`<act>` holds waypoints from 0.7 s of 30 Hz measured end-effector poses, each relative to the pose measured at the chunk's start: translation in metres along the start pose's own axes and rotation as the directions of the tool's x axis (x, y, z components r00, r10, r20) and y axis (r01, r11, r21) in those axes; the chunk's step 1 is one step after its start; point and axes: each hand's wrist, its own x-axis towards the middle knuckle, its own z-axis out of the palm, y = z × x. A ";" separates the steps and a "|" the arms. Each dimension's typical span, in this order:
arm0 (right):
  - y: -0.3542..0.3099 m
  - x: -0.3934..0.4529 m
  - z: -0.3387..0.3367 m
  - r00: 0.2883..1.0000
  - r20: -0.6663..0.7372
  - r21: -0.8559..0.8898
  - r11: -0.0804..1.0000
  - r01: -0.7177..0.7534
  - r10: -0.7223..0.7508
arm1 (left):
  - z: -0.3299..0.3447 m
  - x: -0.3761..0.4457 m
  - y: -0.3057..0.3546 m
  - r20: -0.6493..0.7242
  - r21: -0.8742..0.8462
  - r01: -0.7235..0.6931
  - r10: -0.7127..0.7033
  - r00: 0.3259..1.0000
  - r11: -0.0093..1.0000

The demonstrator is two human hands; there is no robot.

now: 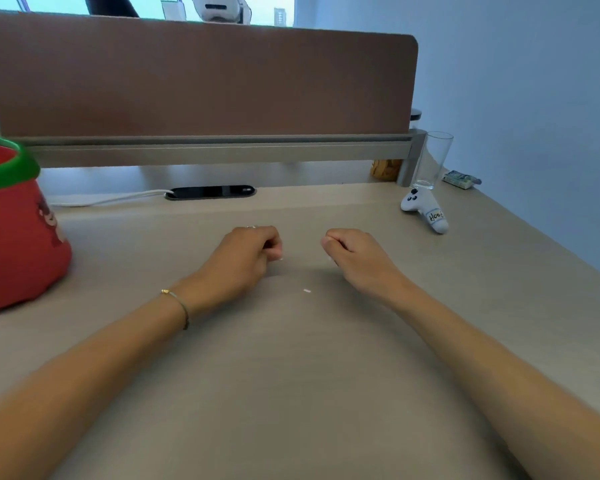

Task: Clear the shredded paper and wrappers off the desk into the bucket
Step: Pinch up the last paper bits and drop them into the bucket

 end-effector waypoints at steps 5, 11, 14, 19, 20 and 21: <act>-0.045 0.041 0.010 0.995 -0.024 0.001 0.995 0.098 -0.098 | -0.062 -0.003 0.000 -0.133 0.014 0.055 -0.053 0.990 0.998; -0.131 0.100 0.027 0.979 0.003 0.135 0.970 0.200 -0.202 | -0.155 -0.013 -0.026 -0.284 -0.039 0.185 -0.188 0.940 0.982; -0.174 0.126 0.044 0.968 0.047 0.256 0.940 0.226 -0.246 | -0.204 -0.027 -0.046 -0.332 -0.029 0.237 -0.233 0.914 0.971; -0.237 0.164 0.084 0.936 0.124 0.339 0.901 0.272 -0.329 | -0.269 -0.055 -0.082 -0.412 0.052 0.313 -0.265 0.872 0.949; -0.249 0.173 0.096 0.923 0.147 0.350 0.892 0.287 -0.355 | -0.282 -0.061 -0.093 -0.423 0.070 0.341 -0.281 0.861 0.938; -0.256 0.178 0.104 0.917 0.158 0.354 0.888 0.293 -0.365 | -0.290 -0.065 -0.100 -0.416 0.092 0.361 -0.293 0.861 0.928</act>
